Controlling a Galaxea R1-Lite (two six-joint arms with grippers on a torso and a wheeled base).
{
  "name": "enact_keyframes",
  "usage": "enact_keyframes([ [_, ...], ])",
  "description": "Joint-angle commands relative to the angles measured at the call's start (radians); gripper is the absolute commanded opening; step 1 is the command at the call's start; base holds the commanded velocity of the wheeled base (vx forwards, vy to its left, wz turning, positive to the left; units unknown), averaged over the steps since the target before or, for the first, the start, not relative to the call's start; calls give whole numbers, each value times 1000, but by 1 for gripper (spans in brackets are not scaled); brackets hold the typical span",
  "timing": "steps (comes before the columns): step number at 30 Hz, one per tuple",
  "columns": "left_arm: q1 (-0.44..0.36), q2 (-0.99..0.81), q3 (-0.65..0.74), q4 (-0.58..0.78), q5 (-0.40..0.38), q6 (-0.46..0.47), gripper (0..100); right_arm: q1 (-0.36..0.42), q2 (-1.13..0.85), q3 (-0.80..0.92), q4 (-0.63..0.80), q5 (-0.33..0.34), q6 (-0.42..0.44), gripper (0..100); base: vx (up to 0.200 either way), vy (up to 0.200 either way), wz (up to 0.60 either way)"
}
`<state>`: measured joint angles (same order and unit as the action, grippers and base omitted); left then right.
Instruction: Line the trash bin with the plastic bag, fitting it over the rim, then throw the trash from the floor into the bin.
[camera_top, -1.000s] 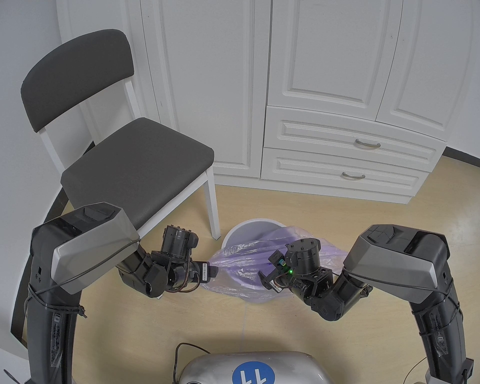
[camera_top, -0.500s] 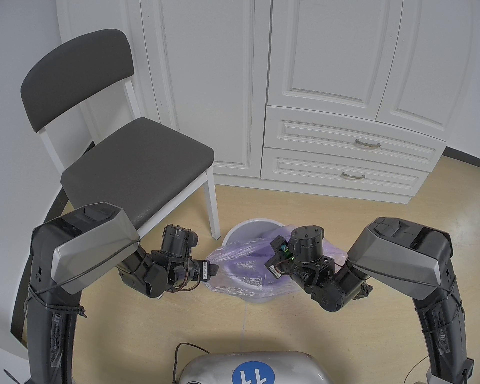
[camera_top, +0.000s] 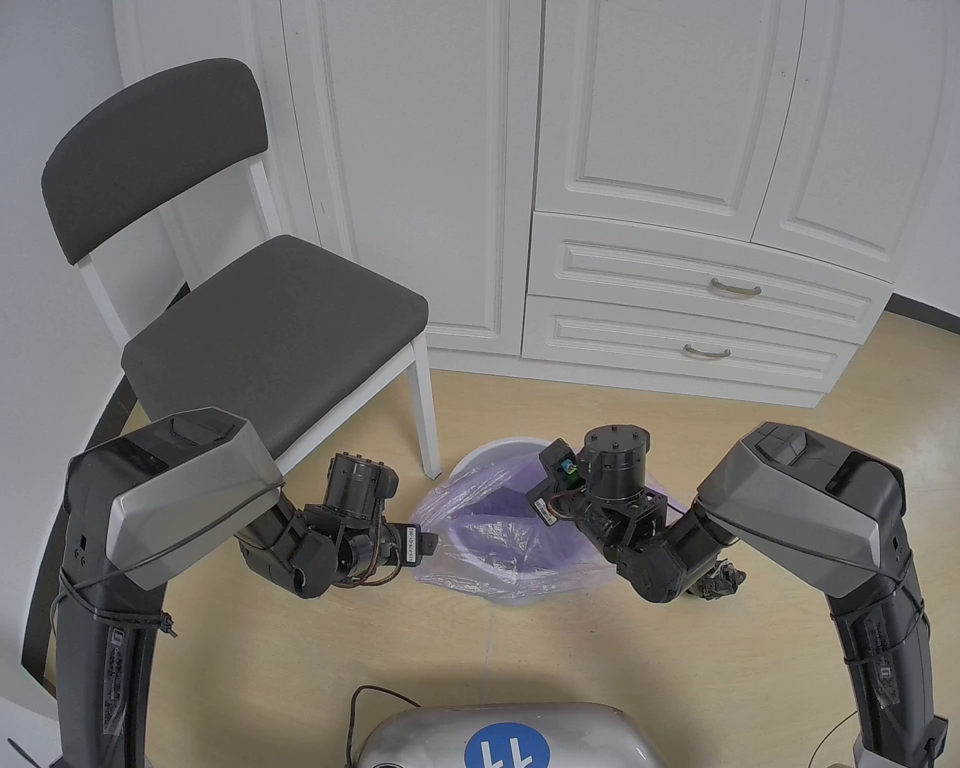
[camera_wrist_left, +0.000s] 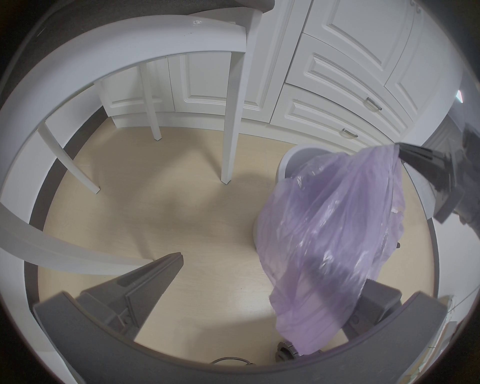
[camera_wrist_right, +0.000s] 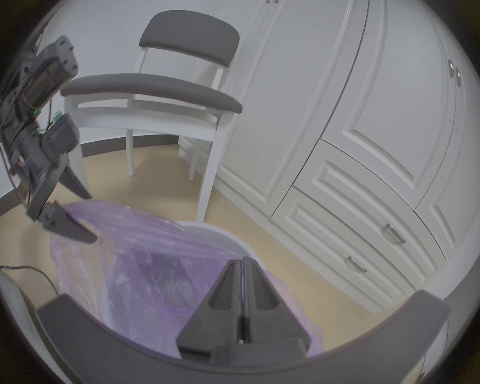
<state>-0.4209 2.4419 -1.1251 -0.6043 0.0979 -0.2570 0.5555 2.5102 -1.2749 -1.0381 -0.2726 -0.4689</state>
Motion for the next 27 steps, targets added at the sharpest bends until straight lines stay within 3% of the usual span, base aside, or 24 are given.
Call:
enact_keyframes([
  [1, -3, 3, -2, 0, 0, -2, 100, -16, 75, -119, 3, -13, -4, 0, 0, 0, 0],
  [6, -3, 0, -4, -8, 2, -4, 100, -28, 134, -215, -3, -28, -2, 0, 0, 0, 0],
  [16, -12, -7, 10, -78, 2, -7, 100, -66, 400, -705, -5, -105, 0, 0, 0, 0, 0],
  [27, -33, -23, 45, -127, 2, -7, 100, -62, 443, -725, -36, -103, 1, 0, 0, 0, 0],
])
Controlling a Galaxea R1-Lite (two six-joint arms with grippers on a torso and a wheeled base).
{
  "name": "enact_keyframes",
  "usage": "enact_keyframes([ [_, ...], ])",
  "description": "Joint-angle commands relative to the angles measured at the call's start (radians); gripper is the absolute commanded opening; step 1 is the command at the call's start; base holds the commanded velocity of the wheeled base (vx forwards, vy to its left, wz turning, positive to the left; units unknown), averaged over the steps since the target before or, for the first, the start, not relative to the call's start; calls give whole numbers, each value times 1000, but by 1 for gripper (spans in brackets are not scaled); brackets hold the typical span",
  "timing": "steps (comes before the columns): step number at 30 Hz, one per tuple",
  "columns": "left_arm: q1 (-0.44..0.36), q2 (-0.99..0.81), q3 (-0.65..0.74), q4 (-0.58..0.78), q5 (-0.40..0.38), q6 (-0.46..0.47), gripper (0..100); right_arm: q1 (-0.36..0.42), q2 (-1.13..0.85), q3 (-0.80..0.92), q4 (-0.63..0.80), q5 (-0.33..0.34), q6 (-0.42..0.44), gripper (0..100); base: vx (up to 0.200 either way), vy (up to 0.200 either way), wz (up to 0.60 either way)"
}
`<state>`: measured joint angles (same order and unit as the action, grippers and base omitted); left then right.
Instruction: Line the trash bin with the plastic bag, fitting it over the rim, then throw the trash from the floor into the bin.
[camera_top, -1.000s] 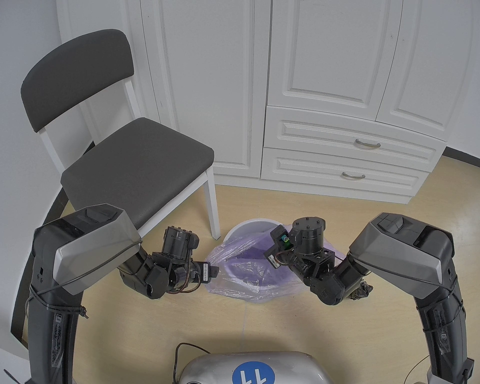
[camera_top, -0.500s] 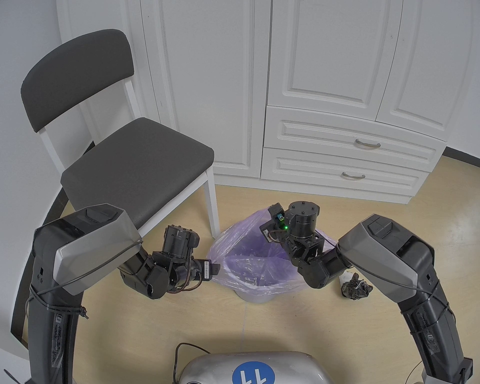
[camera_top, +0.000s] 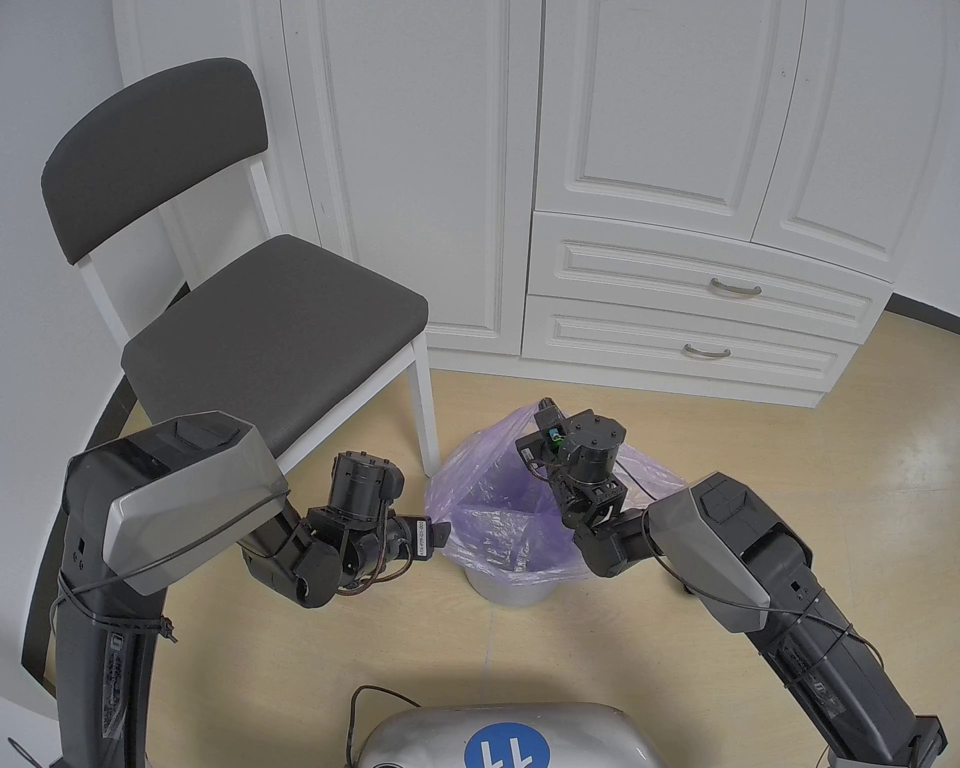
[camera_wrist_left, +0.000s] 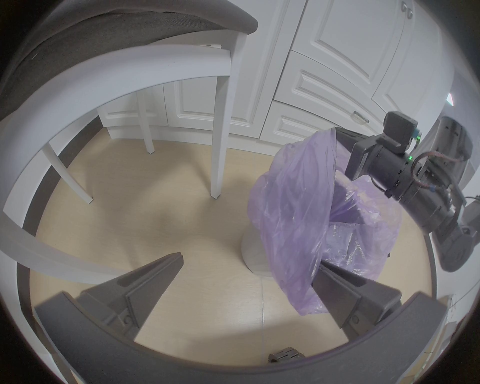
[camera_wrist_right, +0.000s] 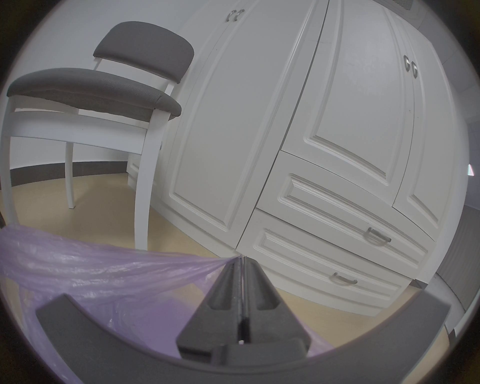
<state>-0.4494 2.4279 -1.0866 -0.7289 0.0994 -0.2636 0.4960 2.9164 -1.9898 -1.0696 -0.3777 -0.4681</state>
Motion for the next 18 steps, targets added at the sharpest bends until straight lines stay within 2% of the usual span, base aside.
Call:
enact_keyframes([
  [1, -5, -9, 7, -3, 0, 0, 100, -2, 37, -10, -4, 2, 0, 100, 0, 0, 0],
  [2, -5, -9, 7, -3, 0, 0, 100, -2, 37, -10, -4, 2, 0, 100, 0, 0, 0],
  [4, -22, -21, 20, -15, -1, 0, 100, 3, 0, -10, -99, -7, 0, 100, 0, 0, 0],
  [10, -45, -16, 36, -53, 0, 0, 100, 32, -82, -10, -122, -1, 2, 100, 0, 0, 0],
  [12, -60, -6, 28, -67, 6, 0, 100, 64, -111, -10, -135, -7, 31, 100, 0, 0, 0],
  [17, -88, 50, -41, -84, 123, -3, 100, 95, -125, -10, -150, -10, 42, 100, 0, 0, 0],
  [18, -88, 66, -73, -89, 171, -5, 100, 105, -154, 59, -142, -9, 42, 100, 0, 0, 0],
])
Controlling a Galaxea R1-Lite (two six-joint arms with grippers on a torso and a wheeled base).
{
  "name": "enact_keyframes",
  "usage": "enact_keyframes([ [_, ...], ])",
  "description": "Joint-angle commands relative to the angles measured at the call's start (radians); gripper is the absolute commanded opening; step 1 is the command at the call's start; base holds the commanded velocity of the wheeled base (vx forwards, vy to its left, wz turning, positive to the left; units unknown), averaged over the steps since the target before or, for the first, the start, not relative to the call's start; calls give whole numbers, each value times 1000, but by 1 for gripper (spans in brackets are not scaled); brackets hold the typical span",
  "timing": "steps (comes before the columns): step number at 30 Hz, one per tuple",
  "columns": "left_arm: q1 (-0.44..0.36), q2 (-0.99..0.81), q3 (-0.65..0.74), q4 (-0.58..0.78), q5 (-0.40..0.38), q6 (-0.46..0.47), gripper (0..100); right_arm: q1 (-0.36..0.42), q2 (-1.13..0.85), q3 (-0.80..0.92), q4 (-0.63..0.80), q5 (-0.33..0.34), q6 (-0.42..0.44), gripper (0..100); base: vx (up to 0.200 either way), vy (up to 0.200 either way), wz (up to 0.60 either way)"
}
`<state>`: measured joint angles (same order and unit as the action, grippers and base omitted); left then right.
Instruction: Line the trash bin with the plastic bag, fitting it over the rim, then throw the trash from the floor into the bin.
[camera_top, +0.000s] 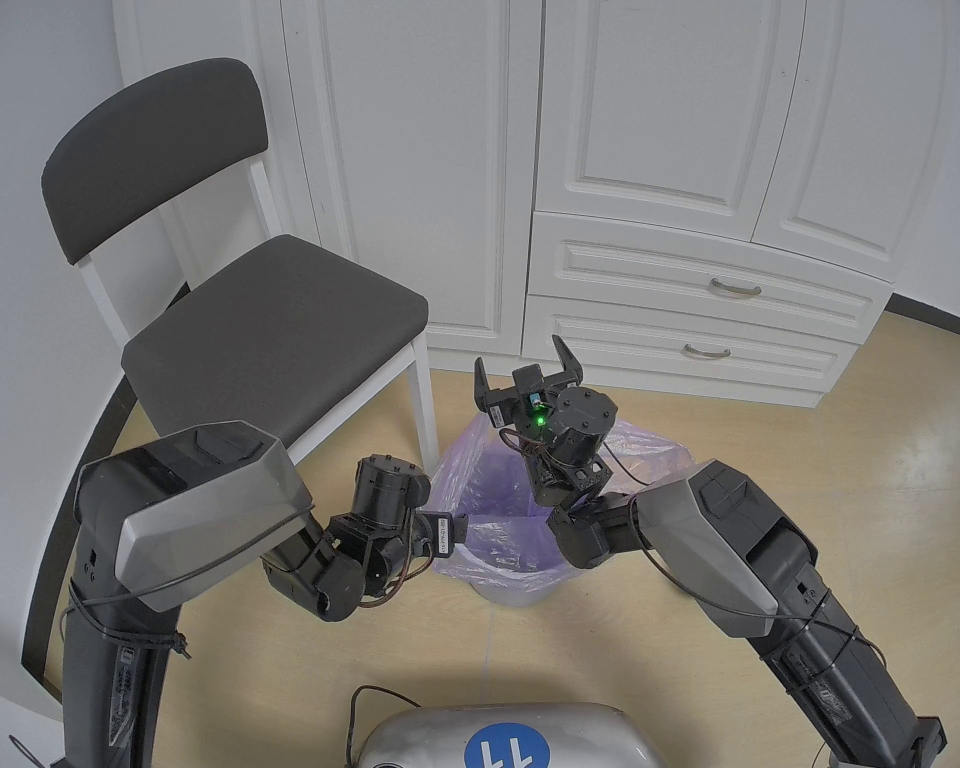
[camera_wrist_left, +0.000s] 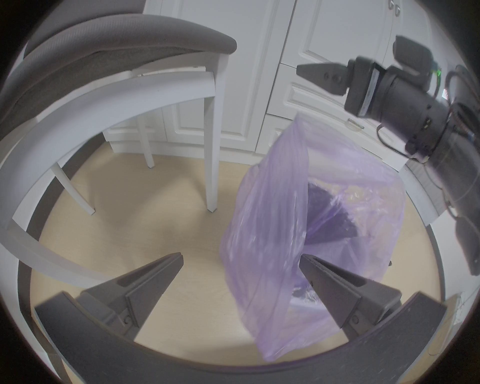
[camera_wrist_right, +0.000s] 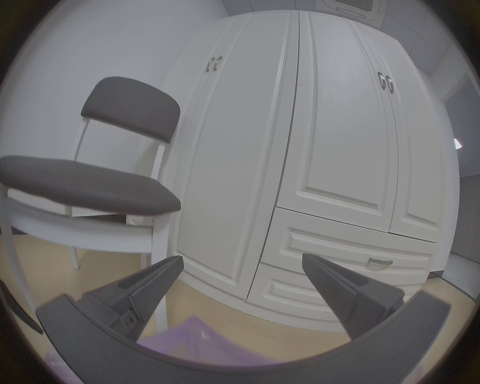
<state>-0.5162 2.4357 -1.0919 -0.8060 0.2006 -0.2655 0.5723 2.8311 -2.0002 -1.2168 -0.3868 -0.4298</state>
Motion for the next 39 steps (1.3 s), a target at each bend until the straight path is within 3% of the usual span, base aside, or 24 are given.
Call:
enact_keyframes([
  [1, -21, 63, -85, -15, 89, -8, 100, 35, -93, 121, 14, 9, 3, 100, 0, 0, 0],
  [6, -13, 86, -164, -15, 123, -37, 100, 43, -133, 213, 68, 25, 49, 100, 0, 0, 0],
  [8, -7, 103, -198, -13, 171, -40, 100, 34, -154, 250, 66, 23, 57, 100, 0, 0, 0],
  [11, 8, 138, -266, -12, 227, -43, 100, 6, -277, 466, 82, 25, 57, 100, 0, 0, 0],
  [13, 18, 149, -286, -12, 235, -44, 100, -16, -366, 617, 106, 29, 59, 100, 0, 0, 0],
  [15, 19, 152, -289, -12, 235, -44, 100, -23, -389, 653, 112, 29, 62, 100, 0, 0, 0],
  [16, 25, 161, -310, -12, 237, -46, 100, -65, -464, 775, 134, 43, 85, 100, 0, 0, 0],
  [21, 41, 174, -362, -12, 252, -67, 100, -149, -519, 929, 164, 97, 109, 100, 0, 0, 0],
  [26, 53, 204, -421, -2, 287, -81, 100, -177, -469, 937, 164, 98, 138, 100, 0, 0, 0],
  [39, 61, 263, -508, -4, 290, -135, 100, -246, -239, 724, 168, 98, 166, 100, 0, 0, 0],
])
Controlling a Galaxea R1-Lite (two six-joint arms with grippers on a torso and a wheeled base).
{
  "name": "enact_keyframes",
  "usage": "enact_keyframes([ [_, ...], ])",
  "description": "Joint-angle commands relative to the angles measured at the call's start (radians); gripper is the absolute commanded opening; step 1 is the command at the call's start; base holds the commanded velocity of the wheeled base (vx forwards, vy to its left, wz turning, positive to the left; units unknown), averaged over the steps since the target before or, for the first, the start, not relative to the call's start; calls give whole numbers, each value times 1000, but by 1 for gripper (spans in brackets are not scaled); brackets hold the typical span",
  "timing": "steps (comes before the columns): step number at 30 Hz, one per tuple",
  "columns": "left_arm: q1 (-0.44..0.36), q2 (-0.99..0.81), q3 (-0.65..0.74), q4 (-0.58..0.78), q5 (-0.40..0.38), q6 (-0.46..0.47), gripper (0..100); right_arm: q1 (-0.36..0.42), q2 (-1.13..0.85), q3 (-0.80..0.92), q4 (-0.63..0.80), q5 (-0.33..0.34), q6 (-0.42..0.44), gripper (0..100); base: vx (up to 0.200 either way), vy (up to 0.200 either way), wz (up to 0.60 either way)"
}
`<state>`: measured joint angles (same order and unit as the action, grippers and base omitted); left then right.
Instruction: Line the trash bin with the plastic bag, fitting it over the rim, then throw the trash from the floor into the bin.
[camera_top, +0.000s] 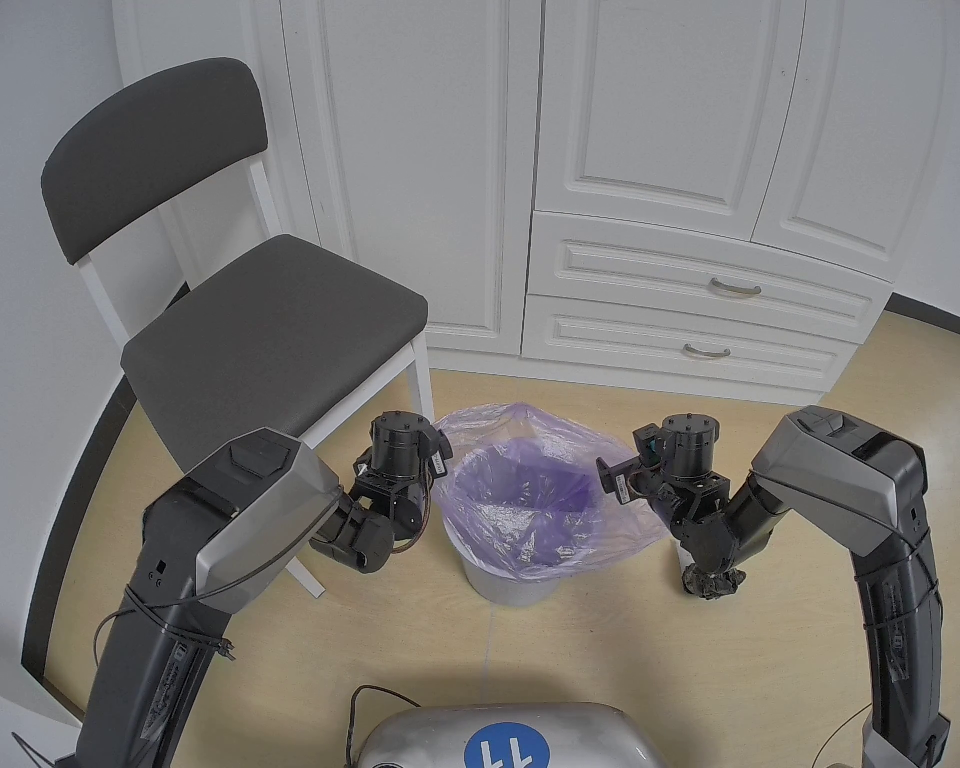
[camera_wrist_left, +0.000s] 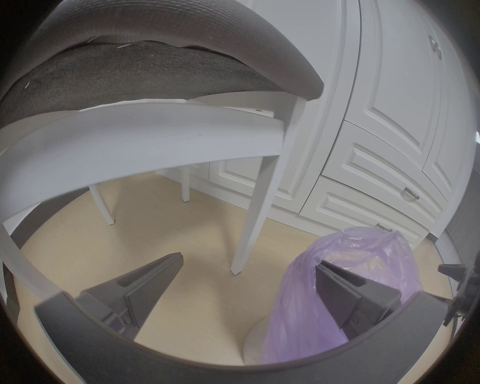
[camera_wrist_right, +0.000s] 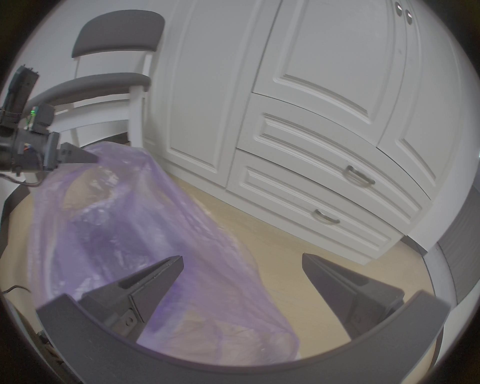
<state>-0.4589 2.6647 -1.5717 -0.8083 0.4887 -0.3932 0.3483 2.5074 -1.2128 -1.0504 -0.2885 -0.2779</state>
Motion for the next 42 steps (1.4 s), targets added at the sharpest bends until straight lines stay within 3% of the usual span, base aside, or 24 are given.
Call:
enact_keyframes([
  [1, 3, 35, -30, -3, 2, -7, 100, -23, 90, -74, 3, 0, 19, 100, 0, 0, 0],
  [9, 2, 44, -39, -12, 2, -32, 100, -31, 209, -278, 1, -12, 109, 100, 0, 0, 0],
  [19, 3, 93, -83, -15, 2, -38, 100, -43, 436, -771, 50, -55, 256, 100, 0, 0, 0],
  [26, 13, 139, -143, -42, 2, -38, 100, -45, 472, -787, 95, -55, 373, 100, 0, 0, 0],
  [29, 11, 135, -140, -43, 2, -38, 100, -46, 372, -787, 81, -66, 384, 100, 0, 0, 0],
  [30, 11, 133, -137, -45, 2, -38, 100, -46, 349, -765, 81, -67, 384, 100, 0, 0, 0],
  [34, 8, 126, -114, -69, 7, -36, 100, -2, 73, -376, 46, -49, 388, 100, 0, 0, 0],
  [36, 8, 121, -108, -71, 7, -36, 100, 15, 7, -268, 1, -15, 385, 100, 0, 0, 0],
  [38, 8, 121, -108, -71, 7, -36, 100, 15, 7, -268, 1, -15, 385, 100, 0, 0, 0],
  [39, 6, 119, -103, -72, 7, -36, 100, 38, -65, -140, -31, 12, 362, 100, 0, 0, 0],
  [40, 6, 119, -103, -72, 7, -36, 100, 38, -65, -140, -31, 12, 362, 100, 0, 0, 0],
  [42, 5, 110, -93, -72, 7, -36, 100, 58, -127, 15, 1, 25, 289, 100, 0, 0, 0],
])
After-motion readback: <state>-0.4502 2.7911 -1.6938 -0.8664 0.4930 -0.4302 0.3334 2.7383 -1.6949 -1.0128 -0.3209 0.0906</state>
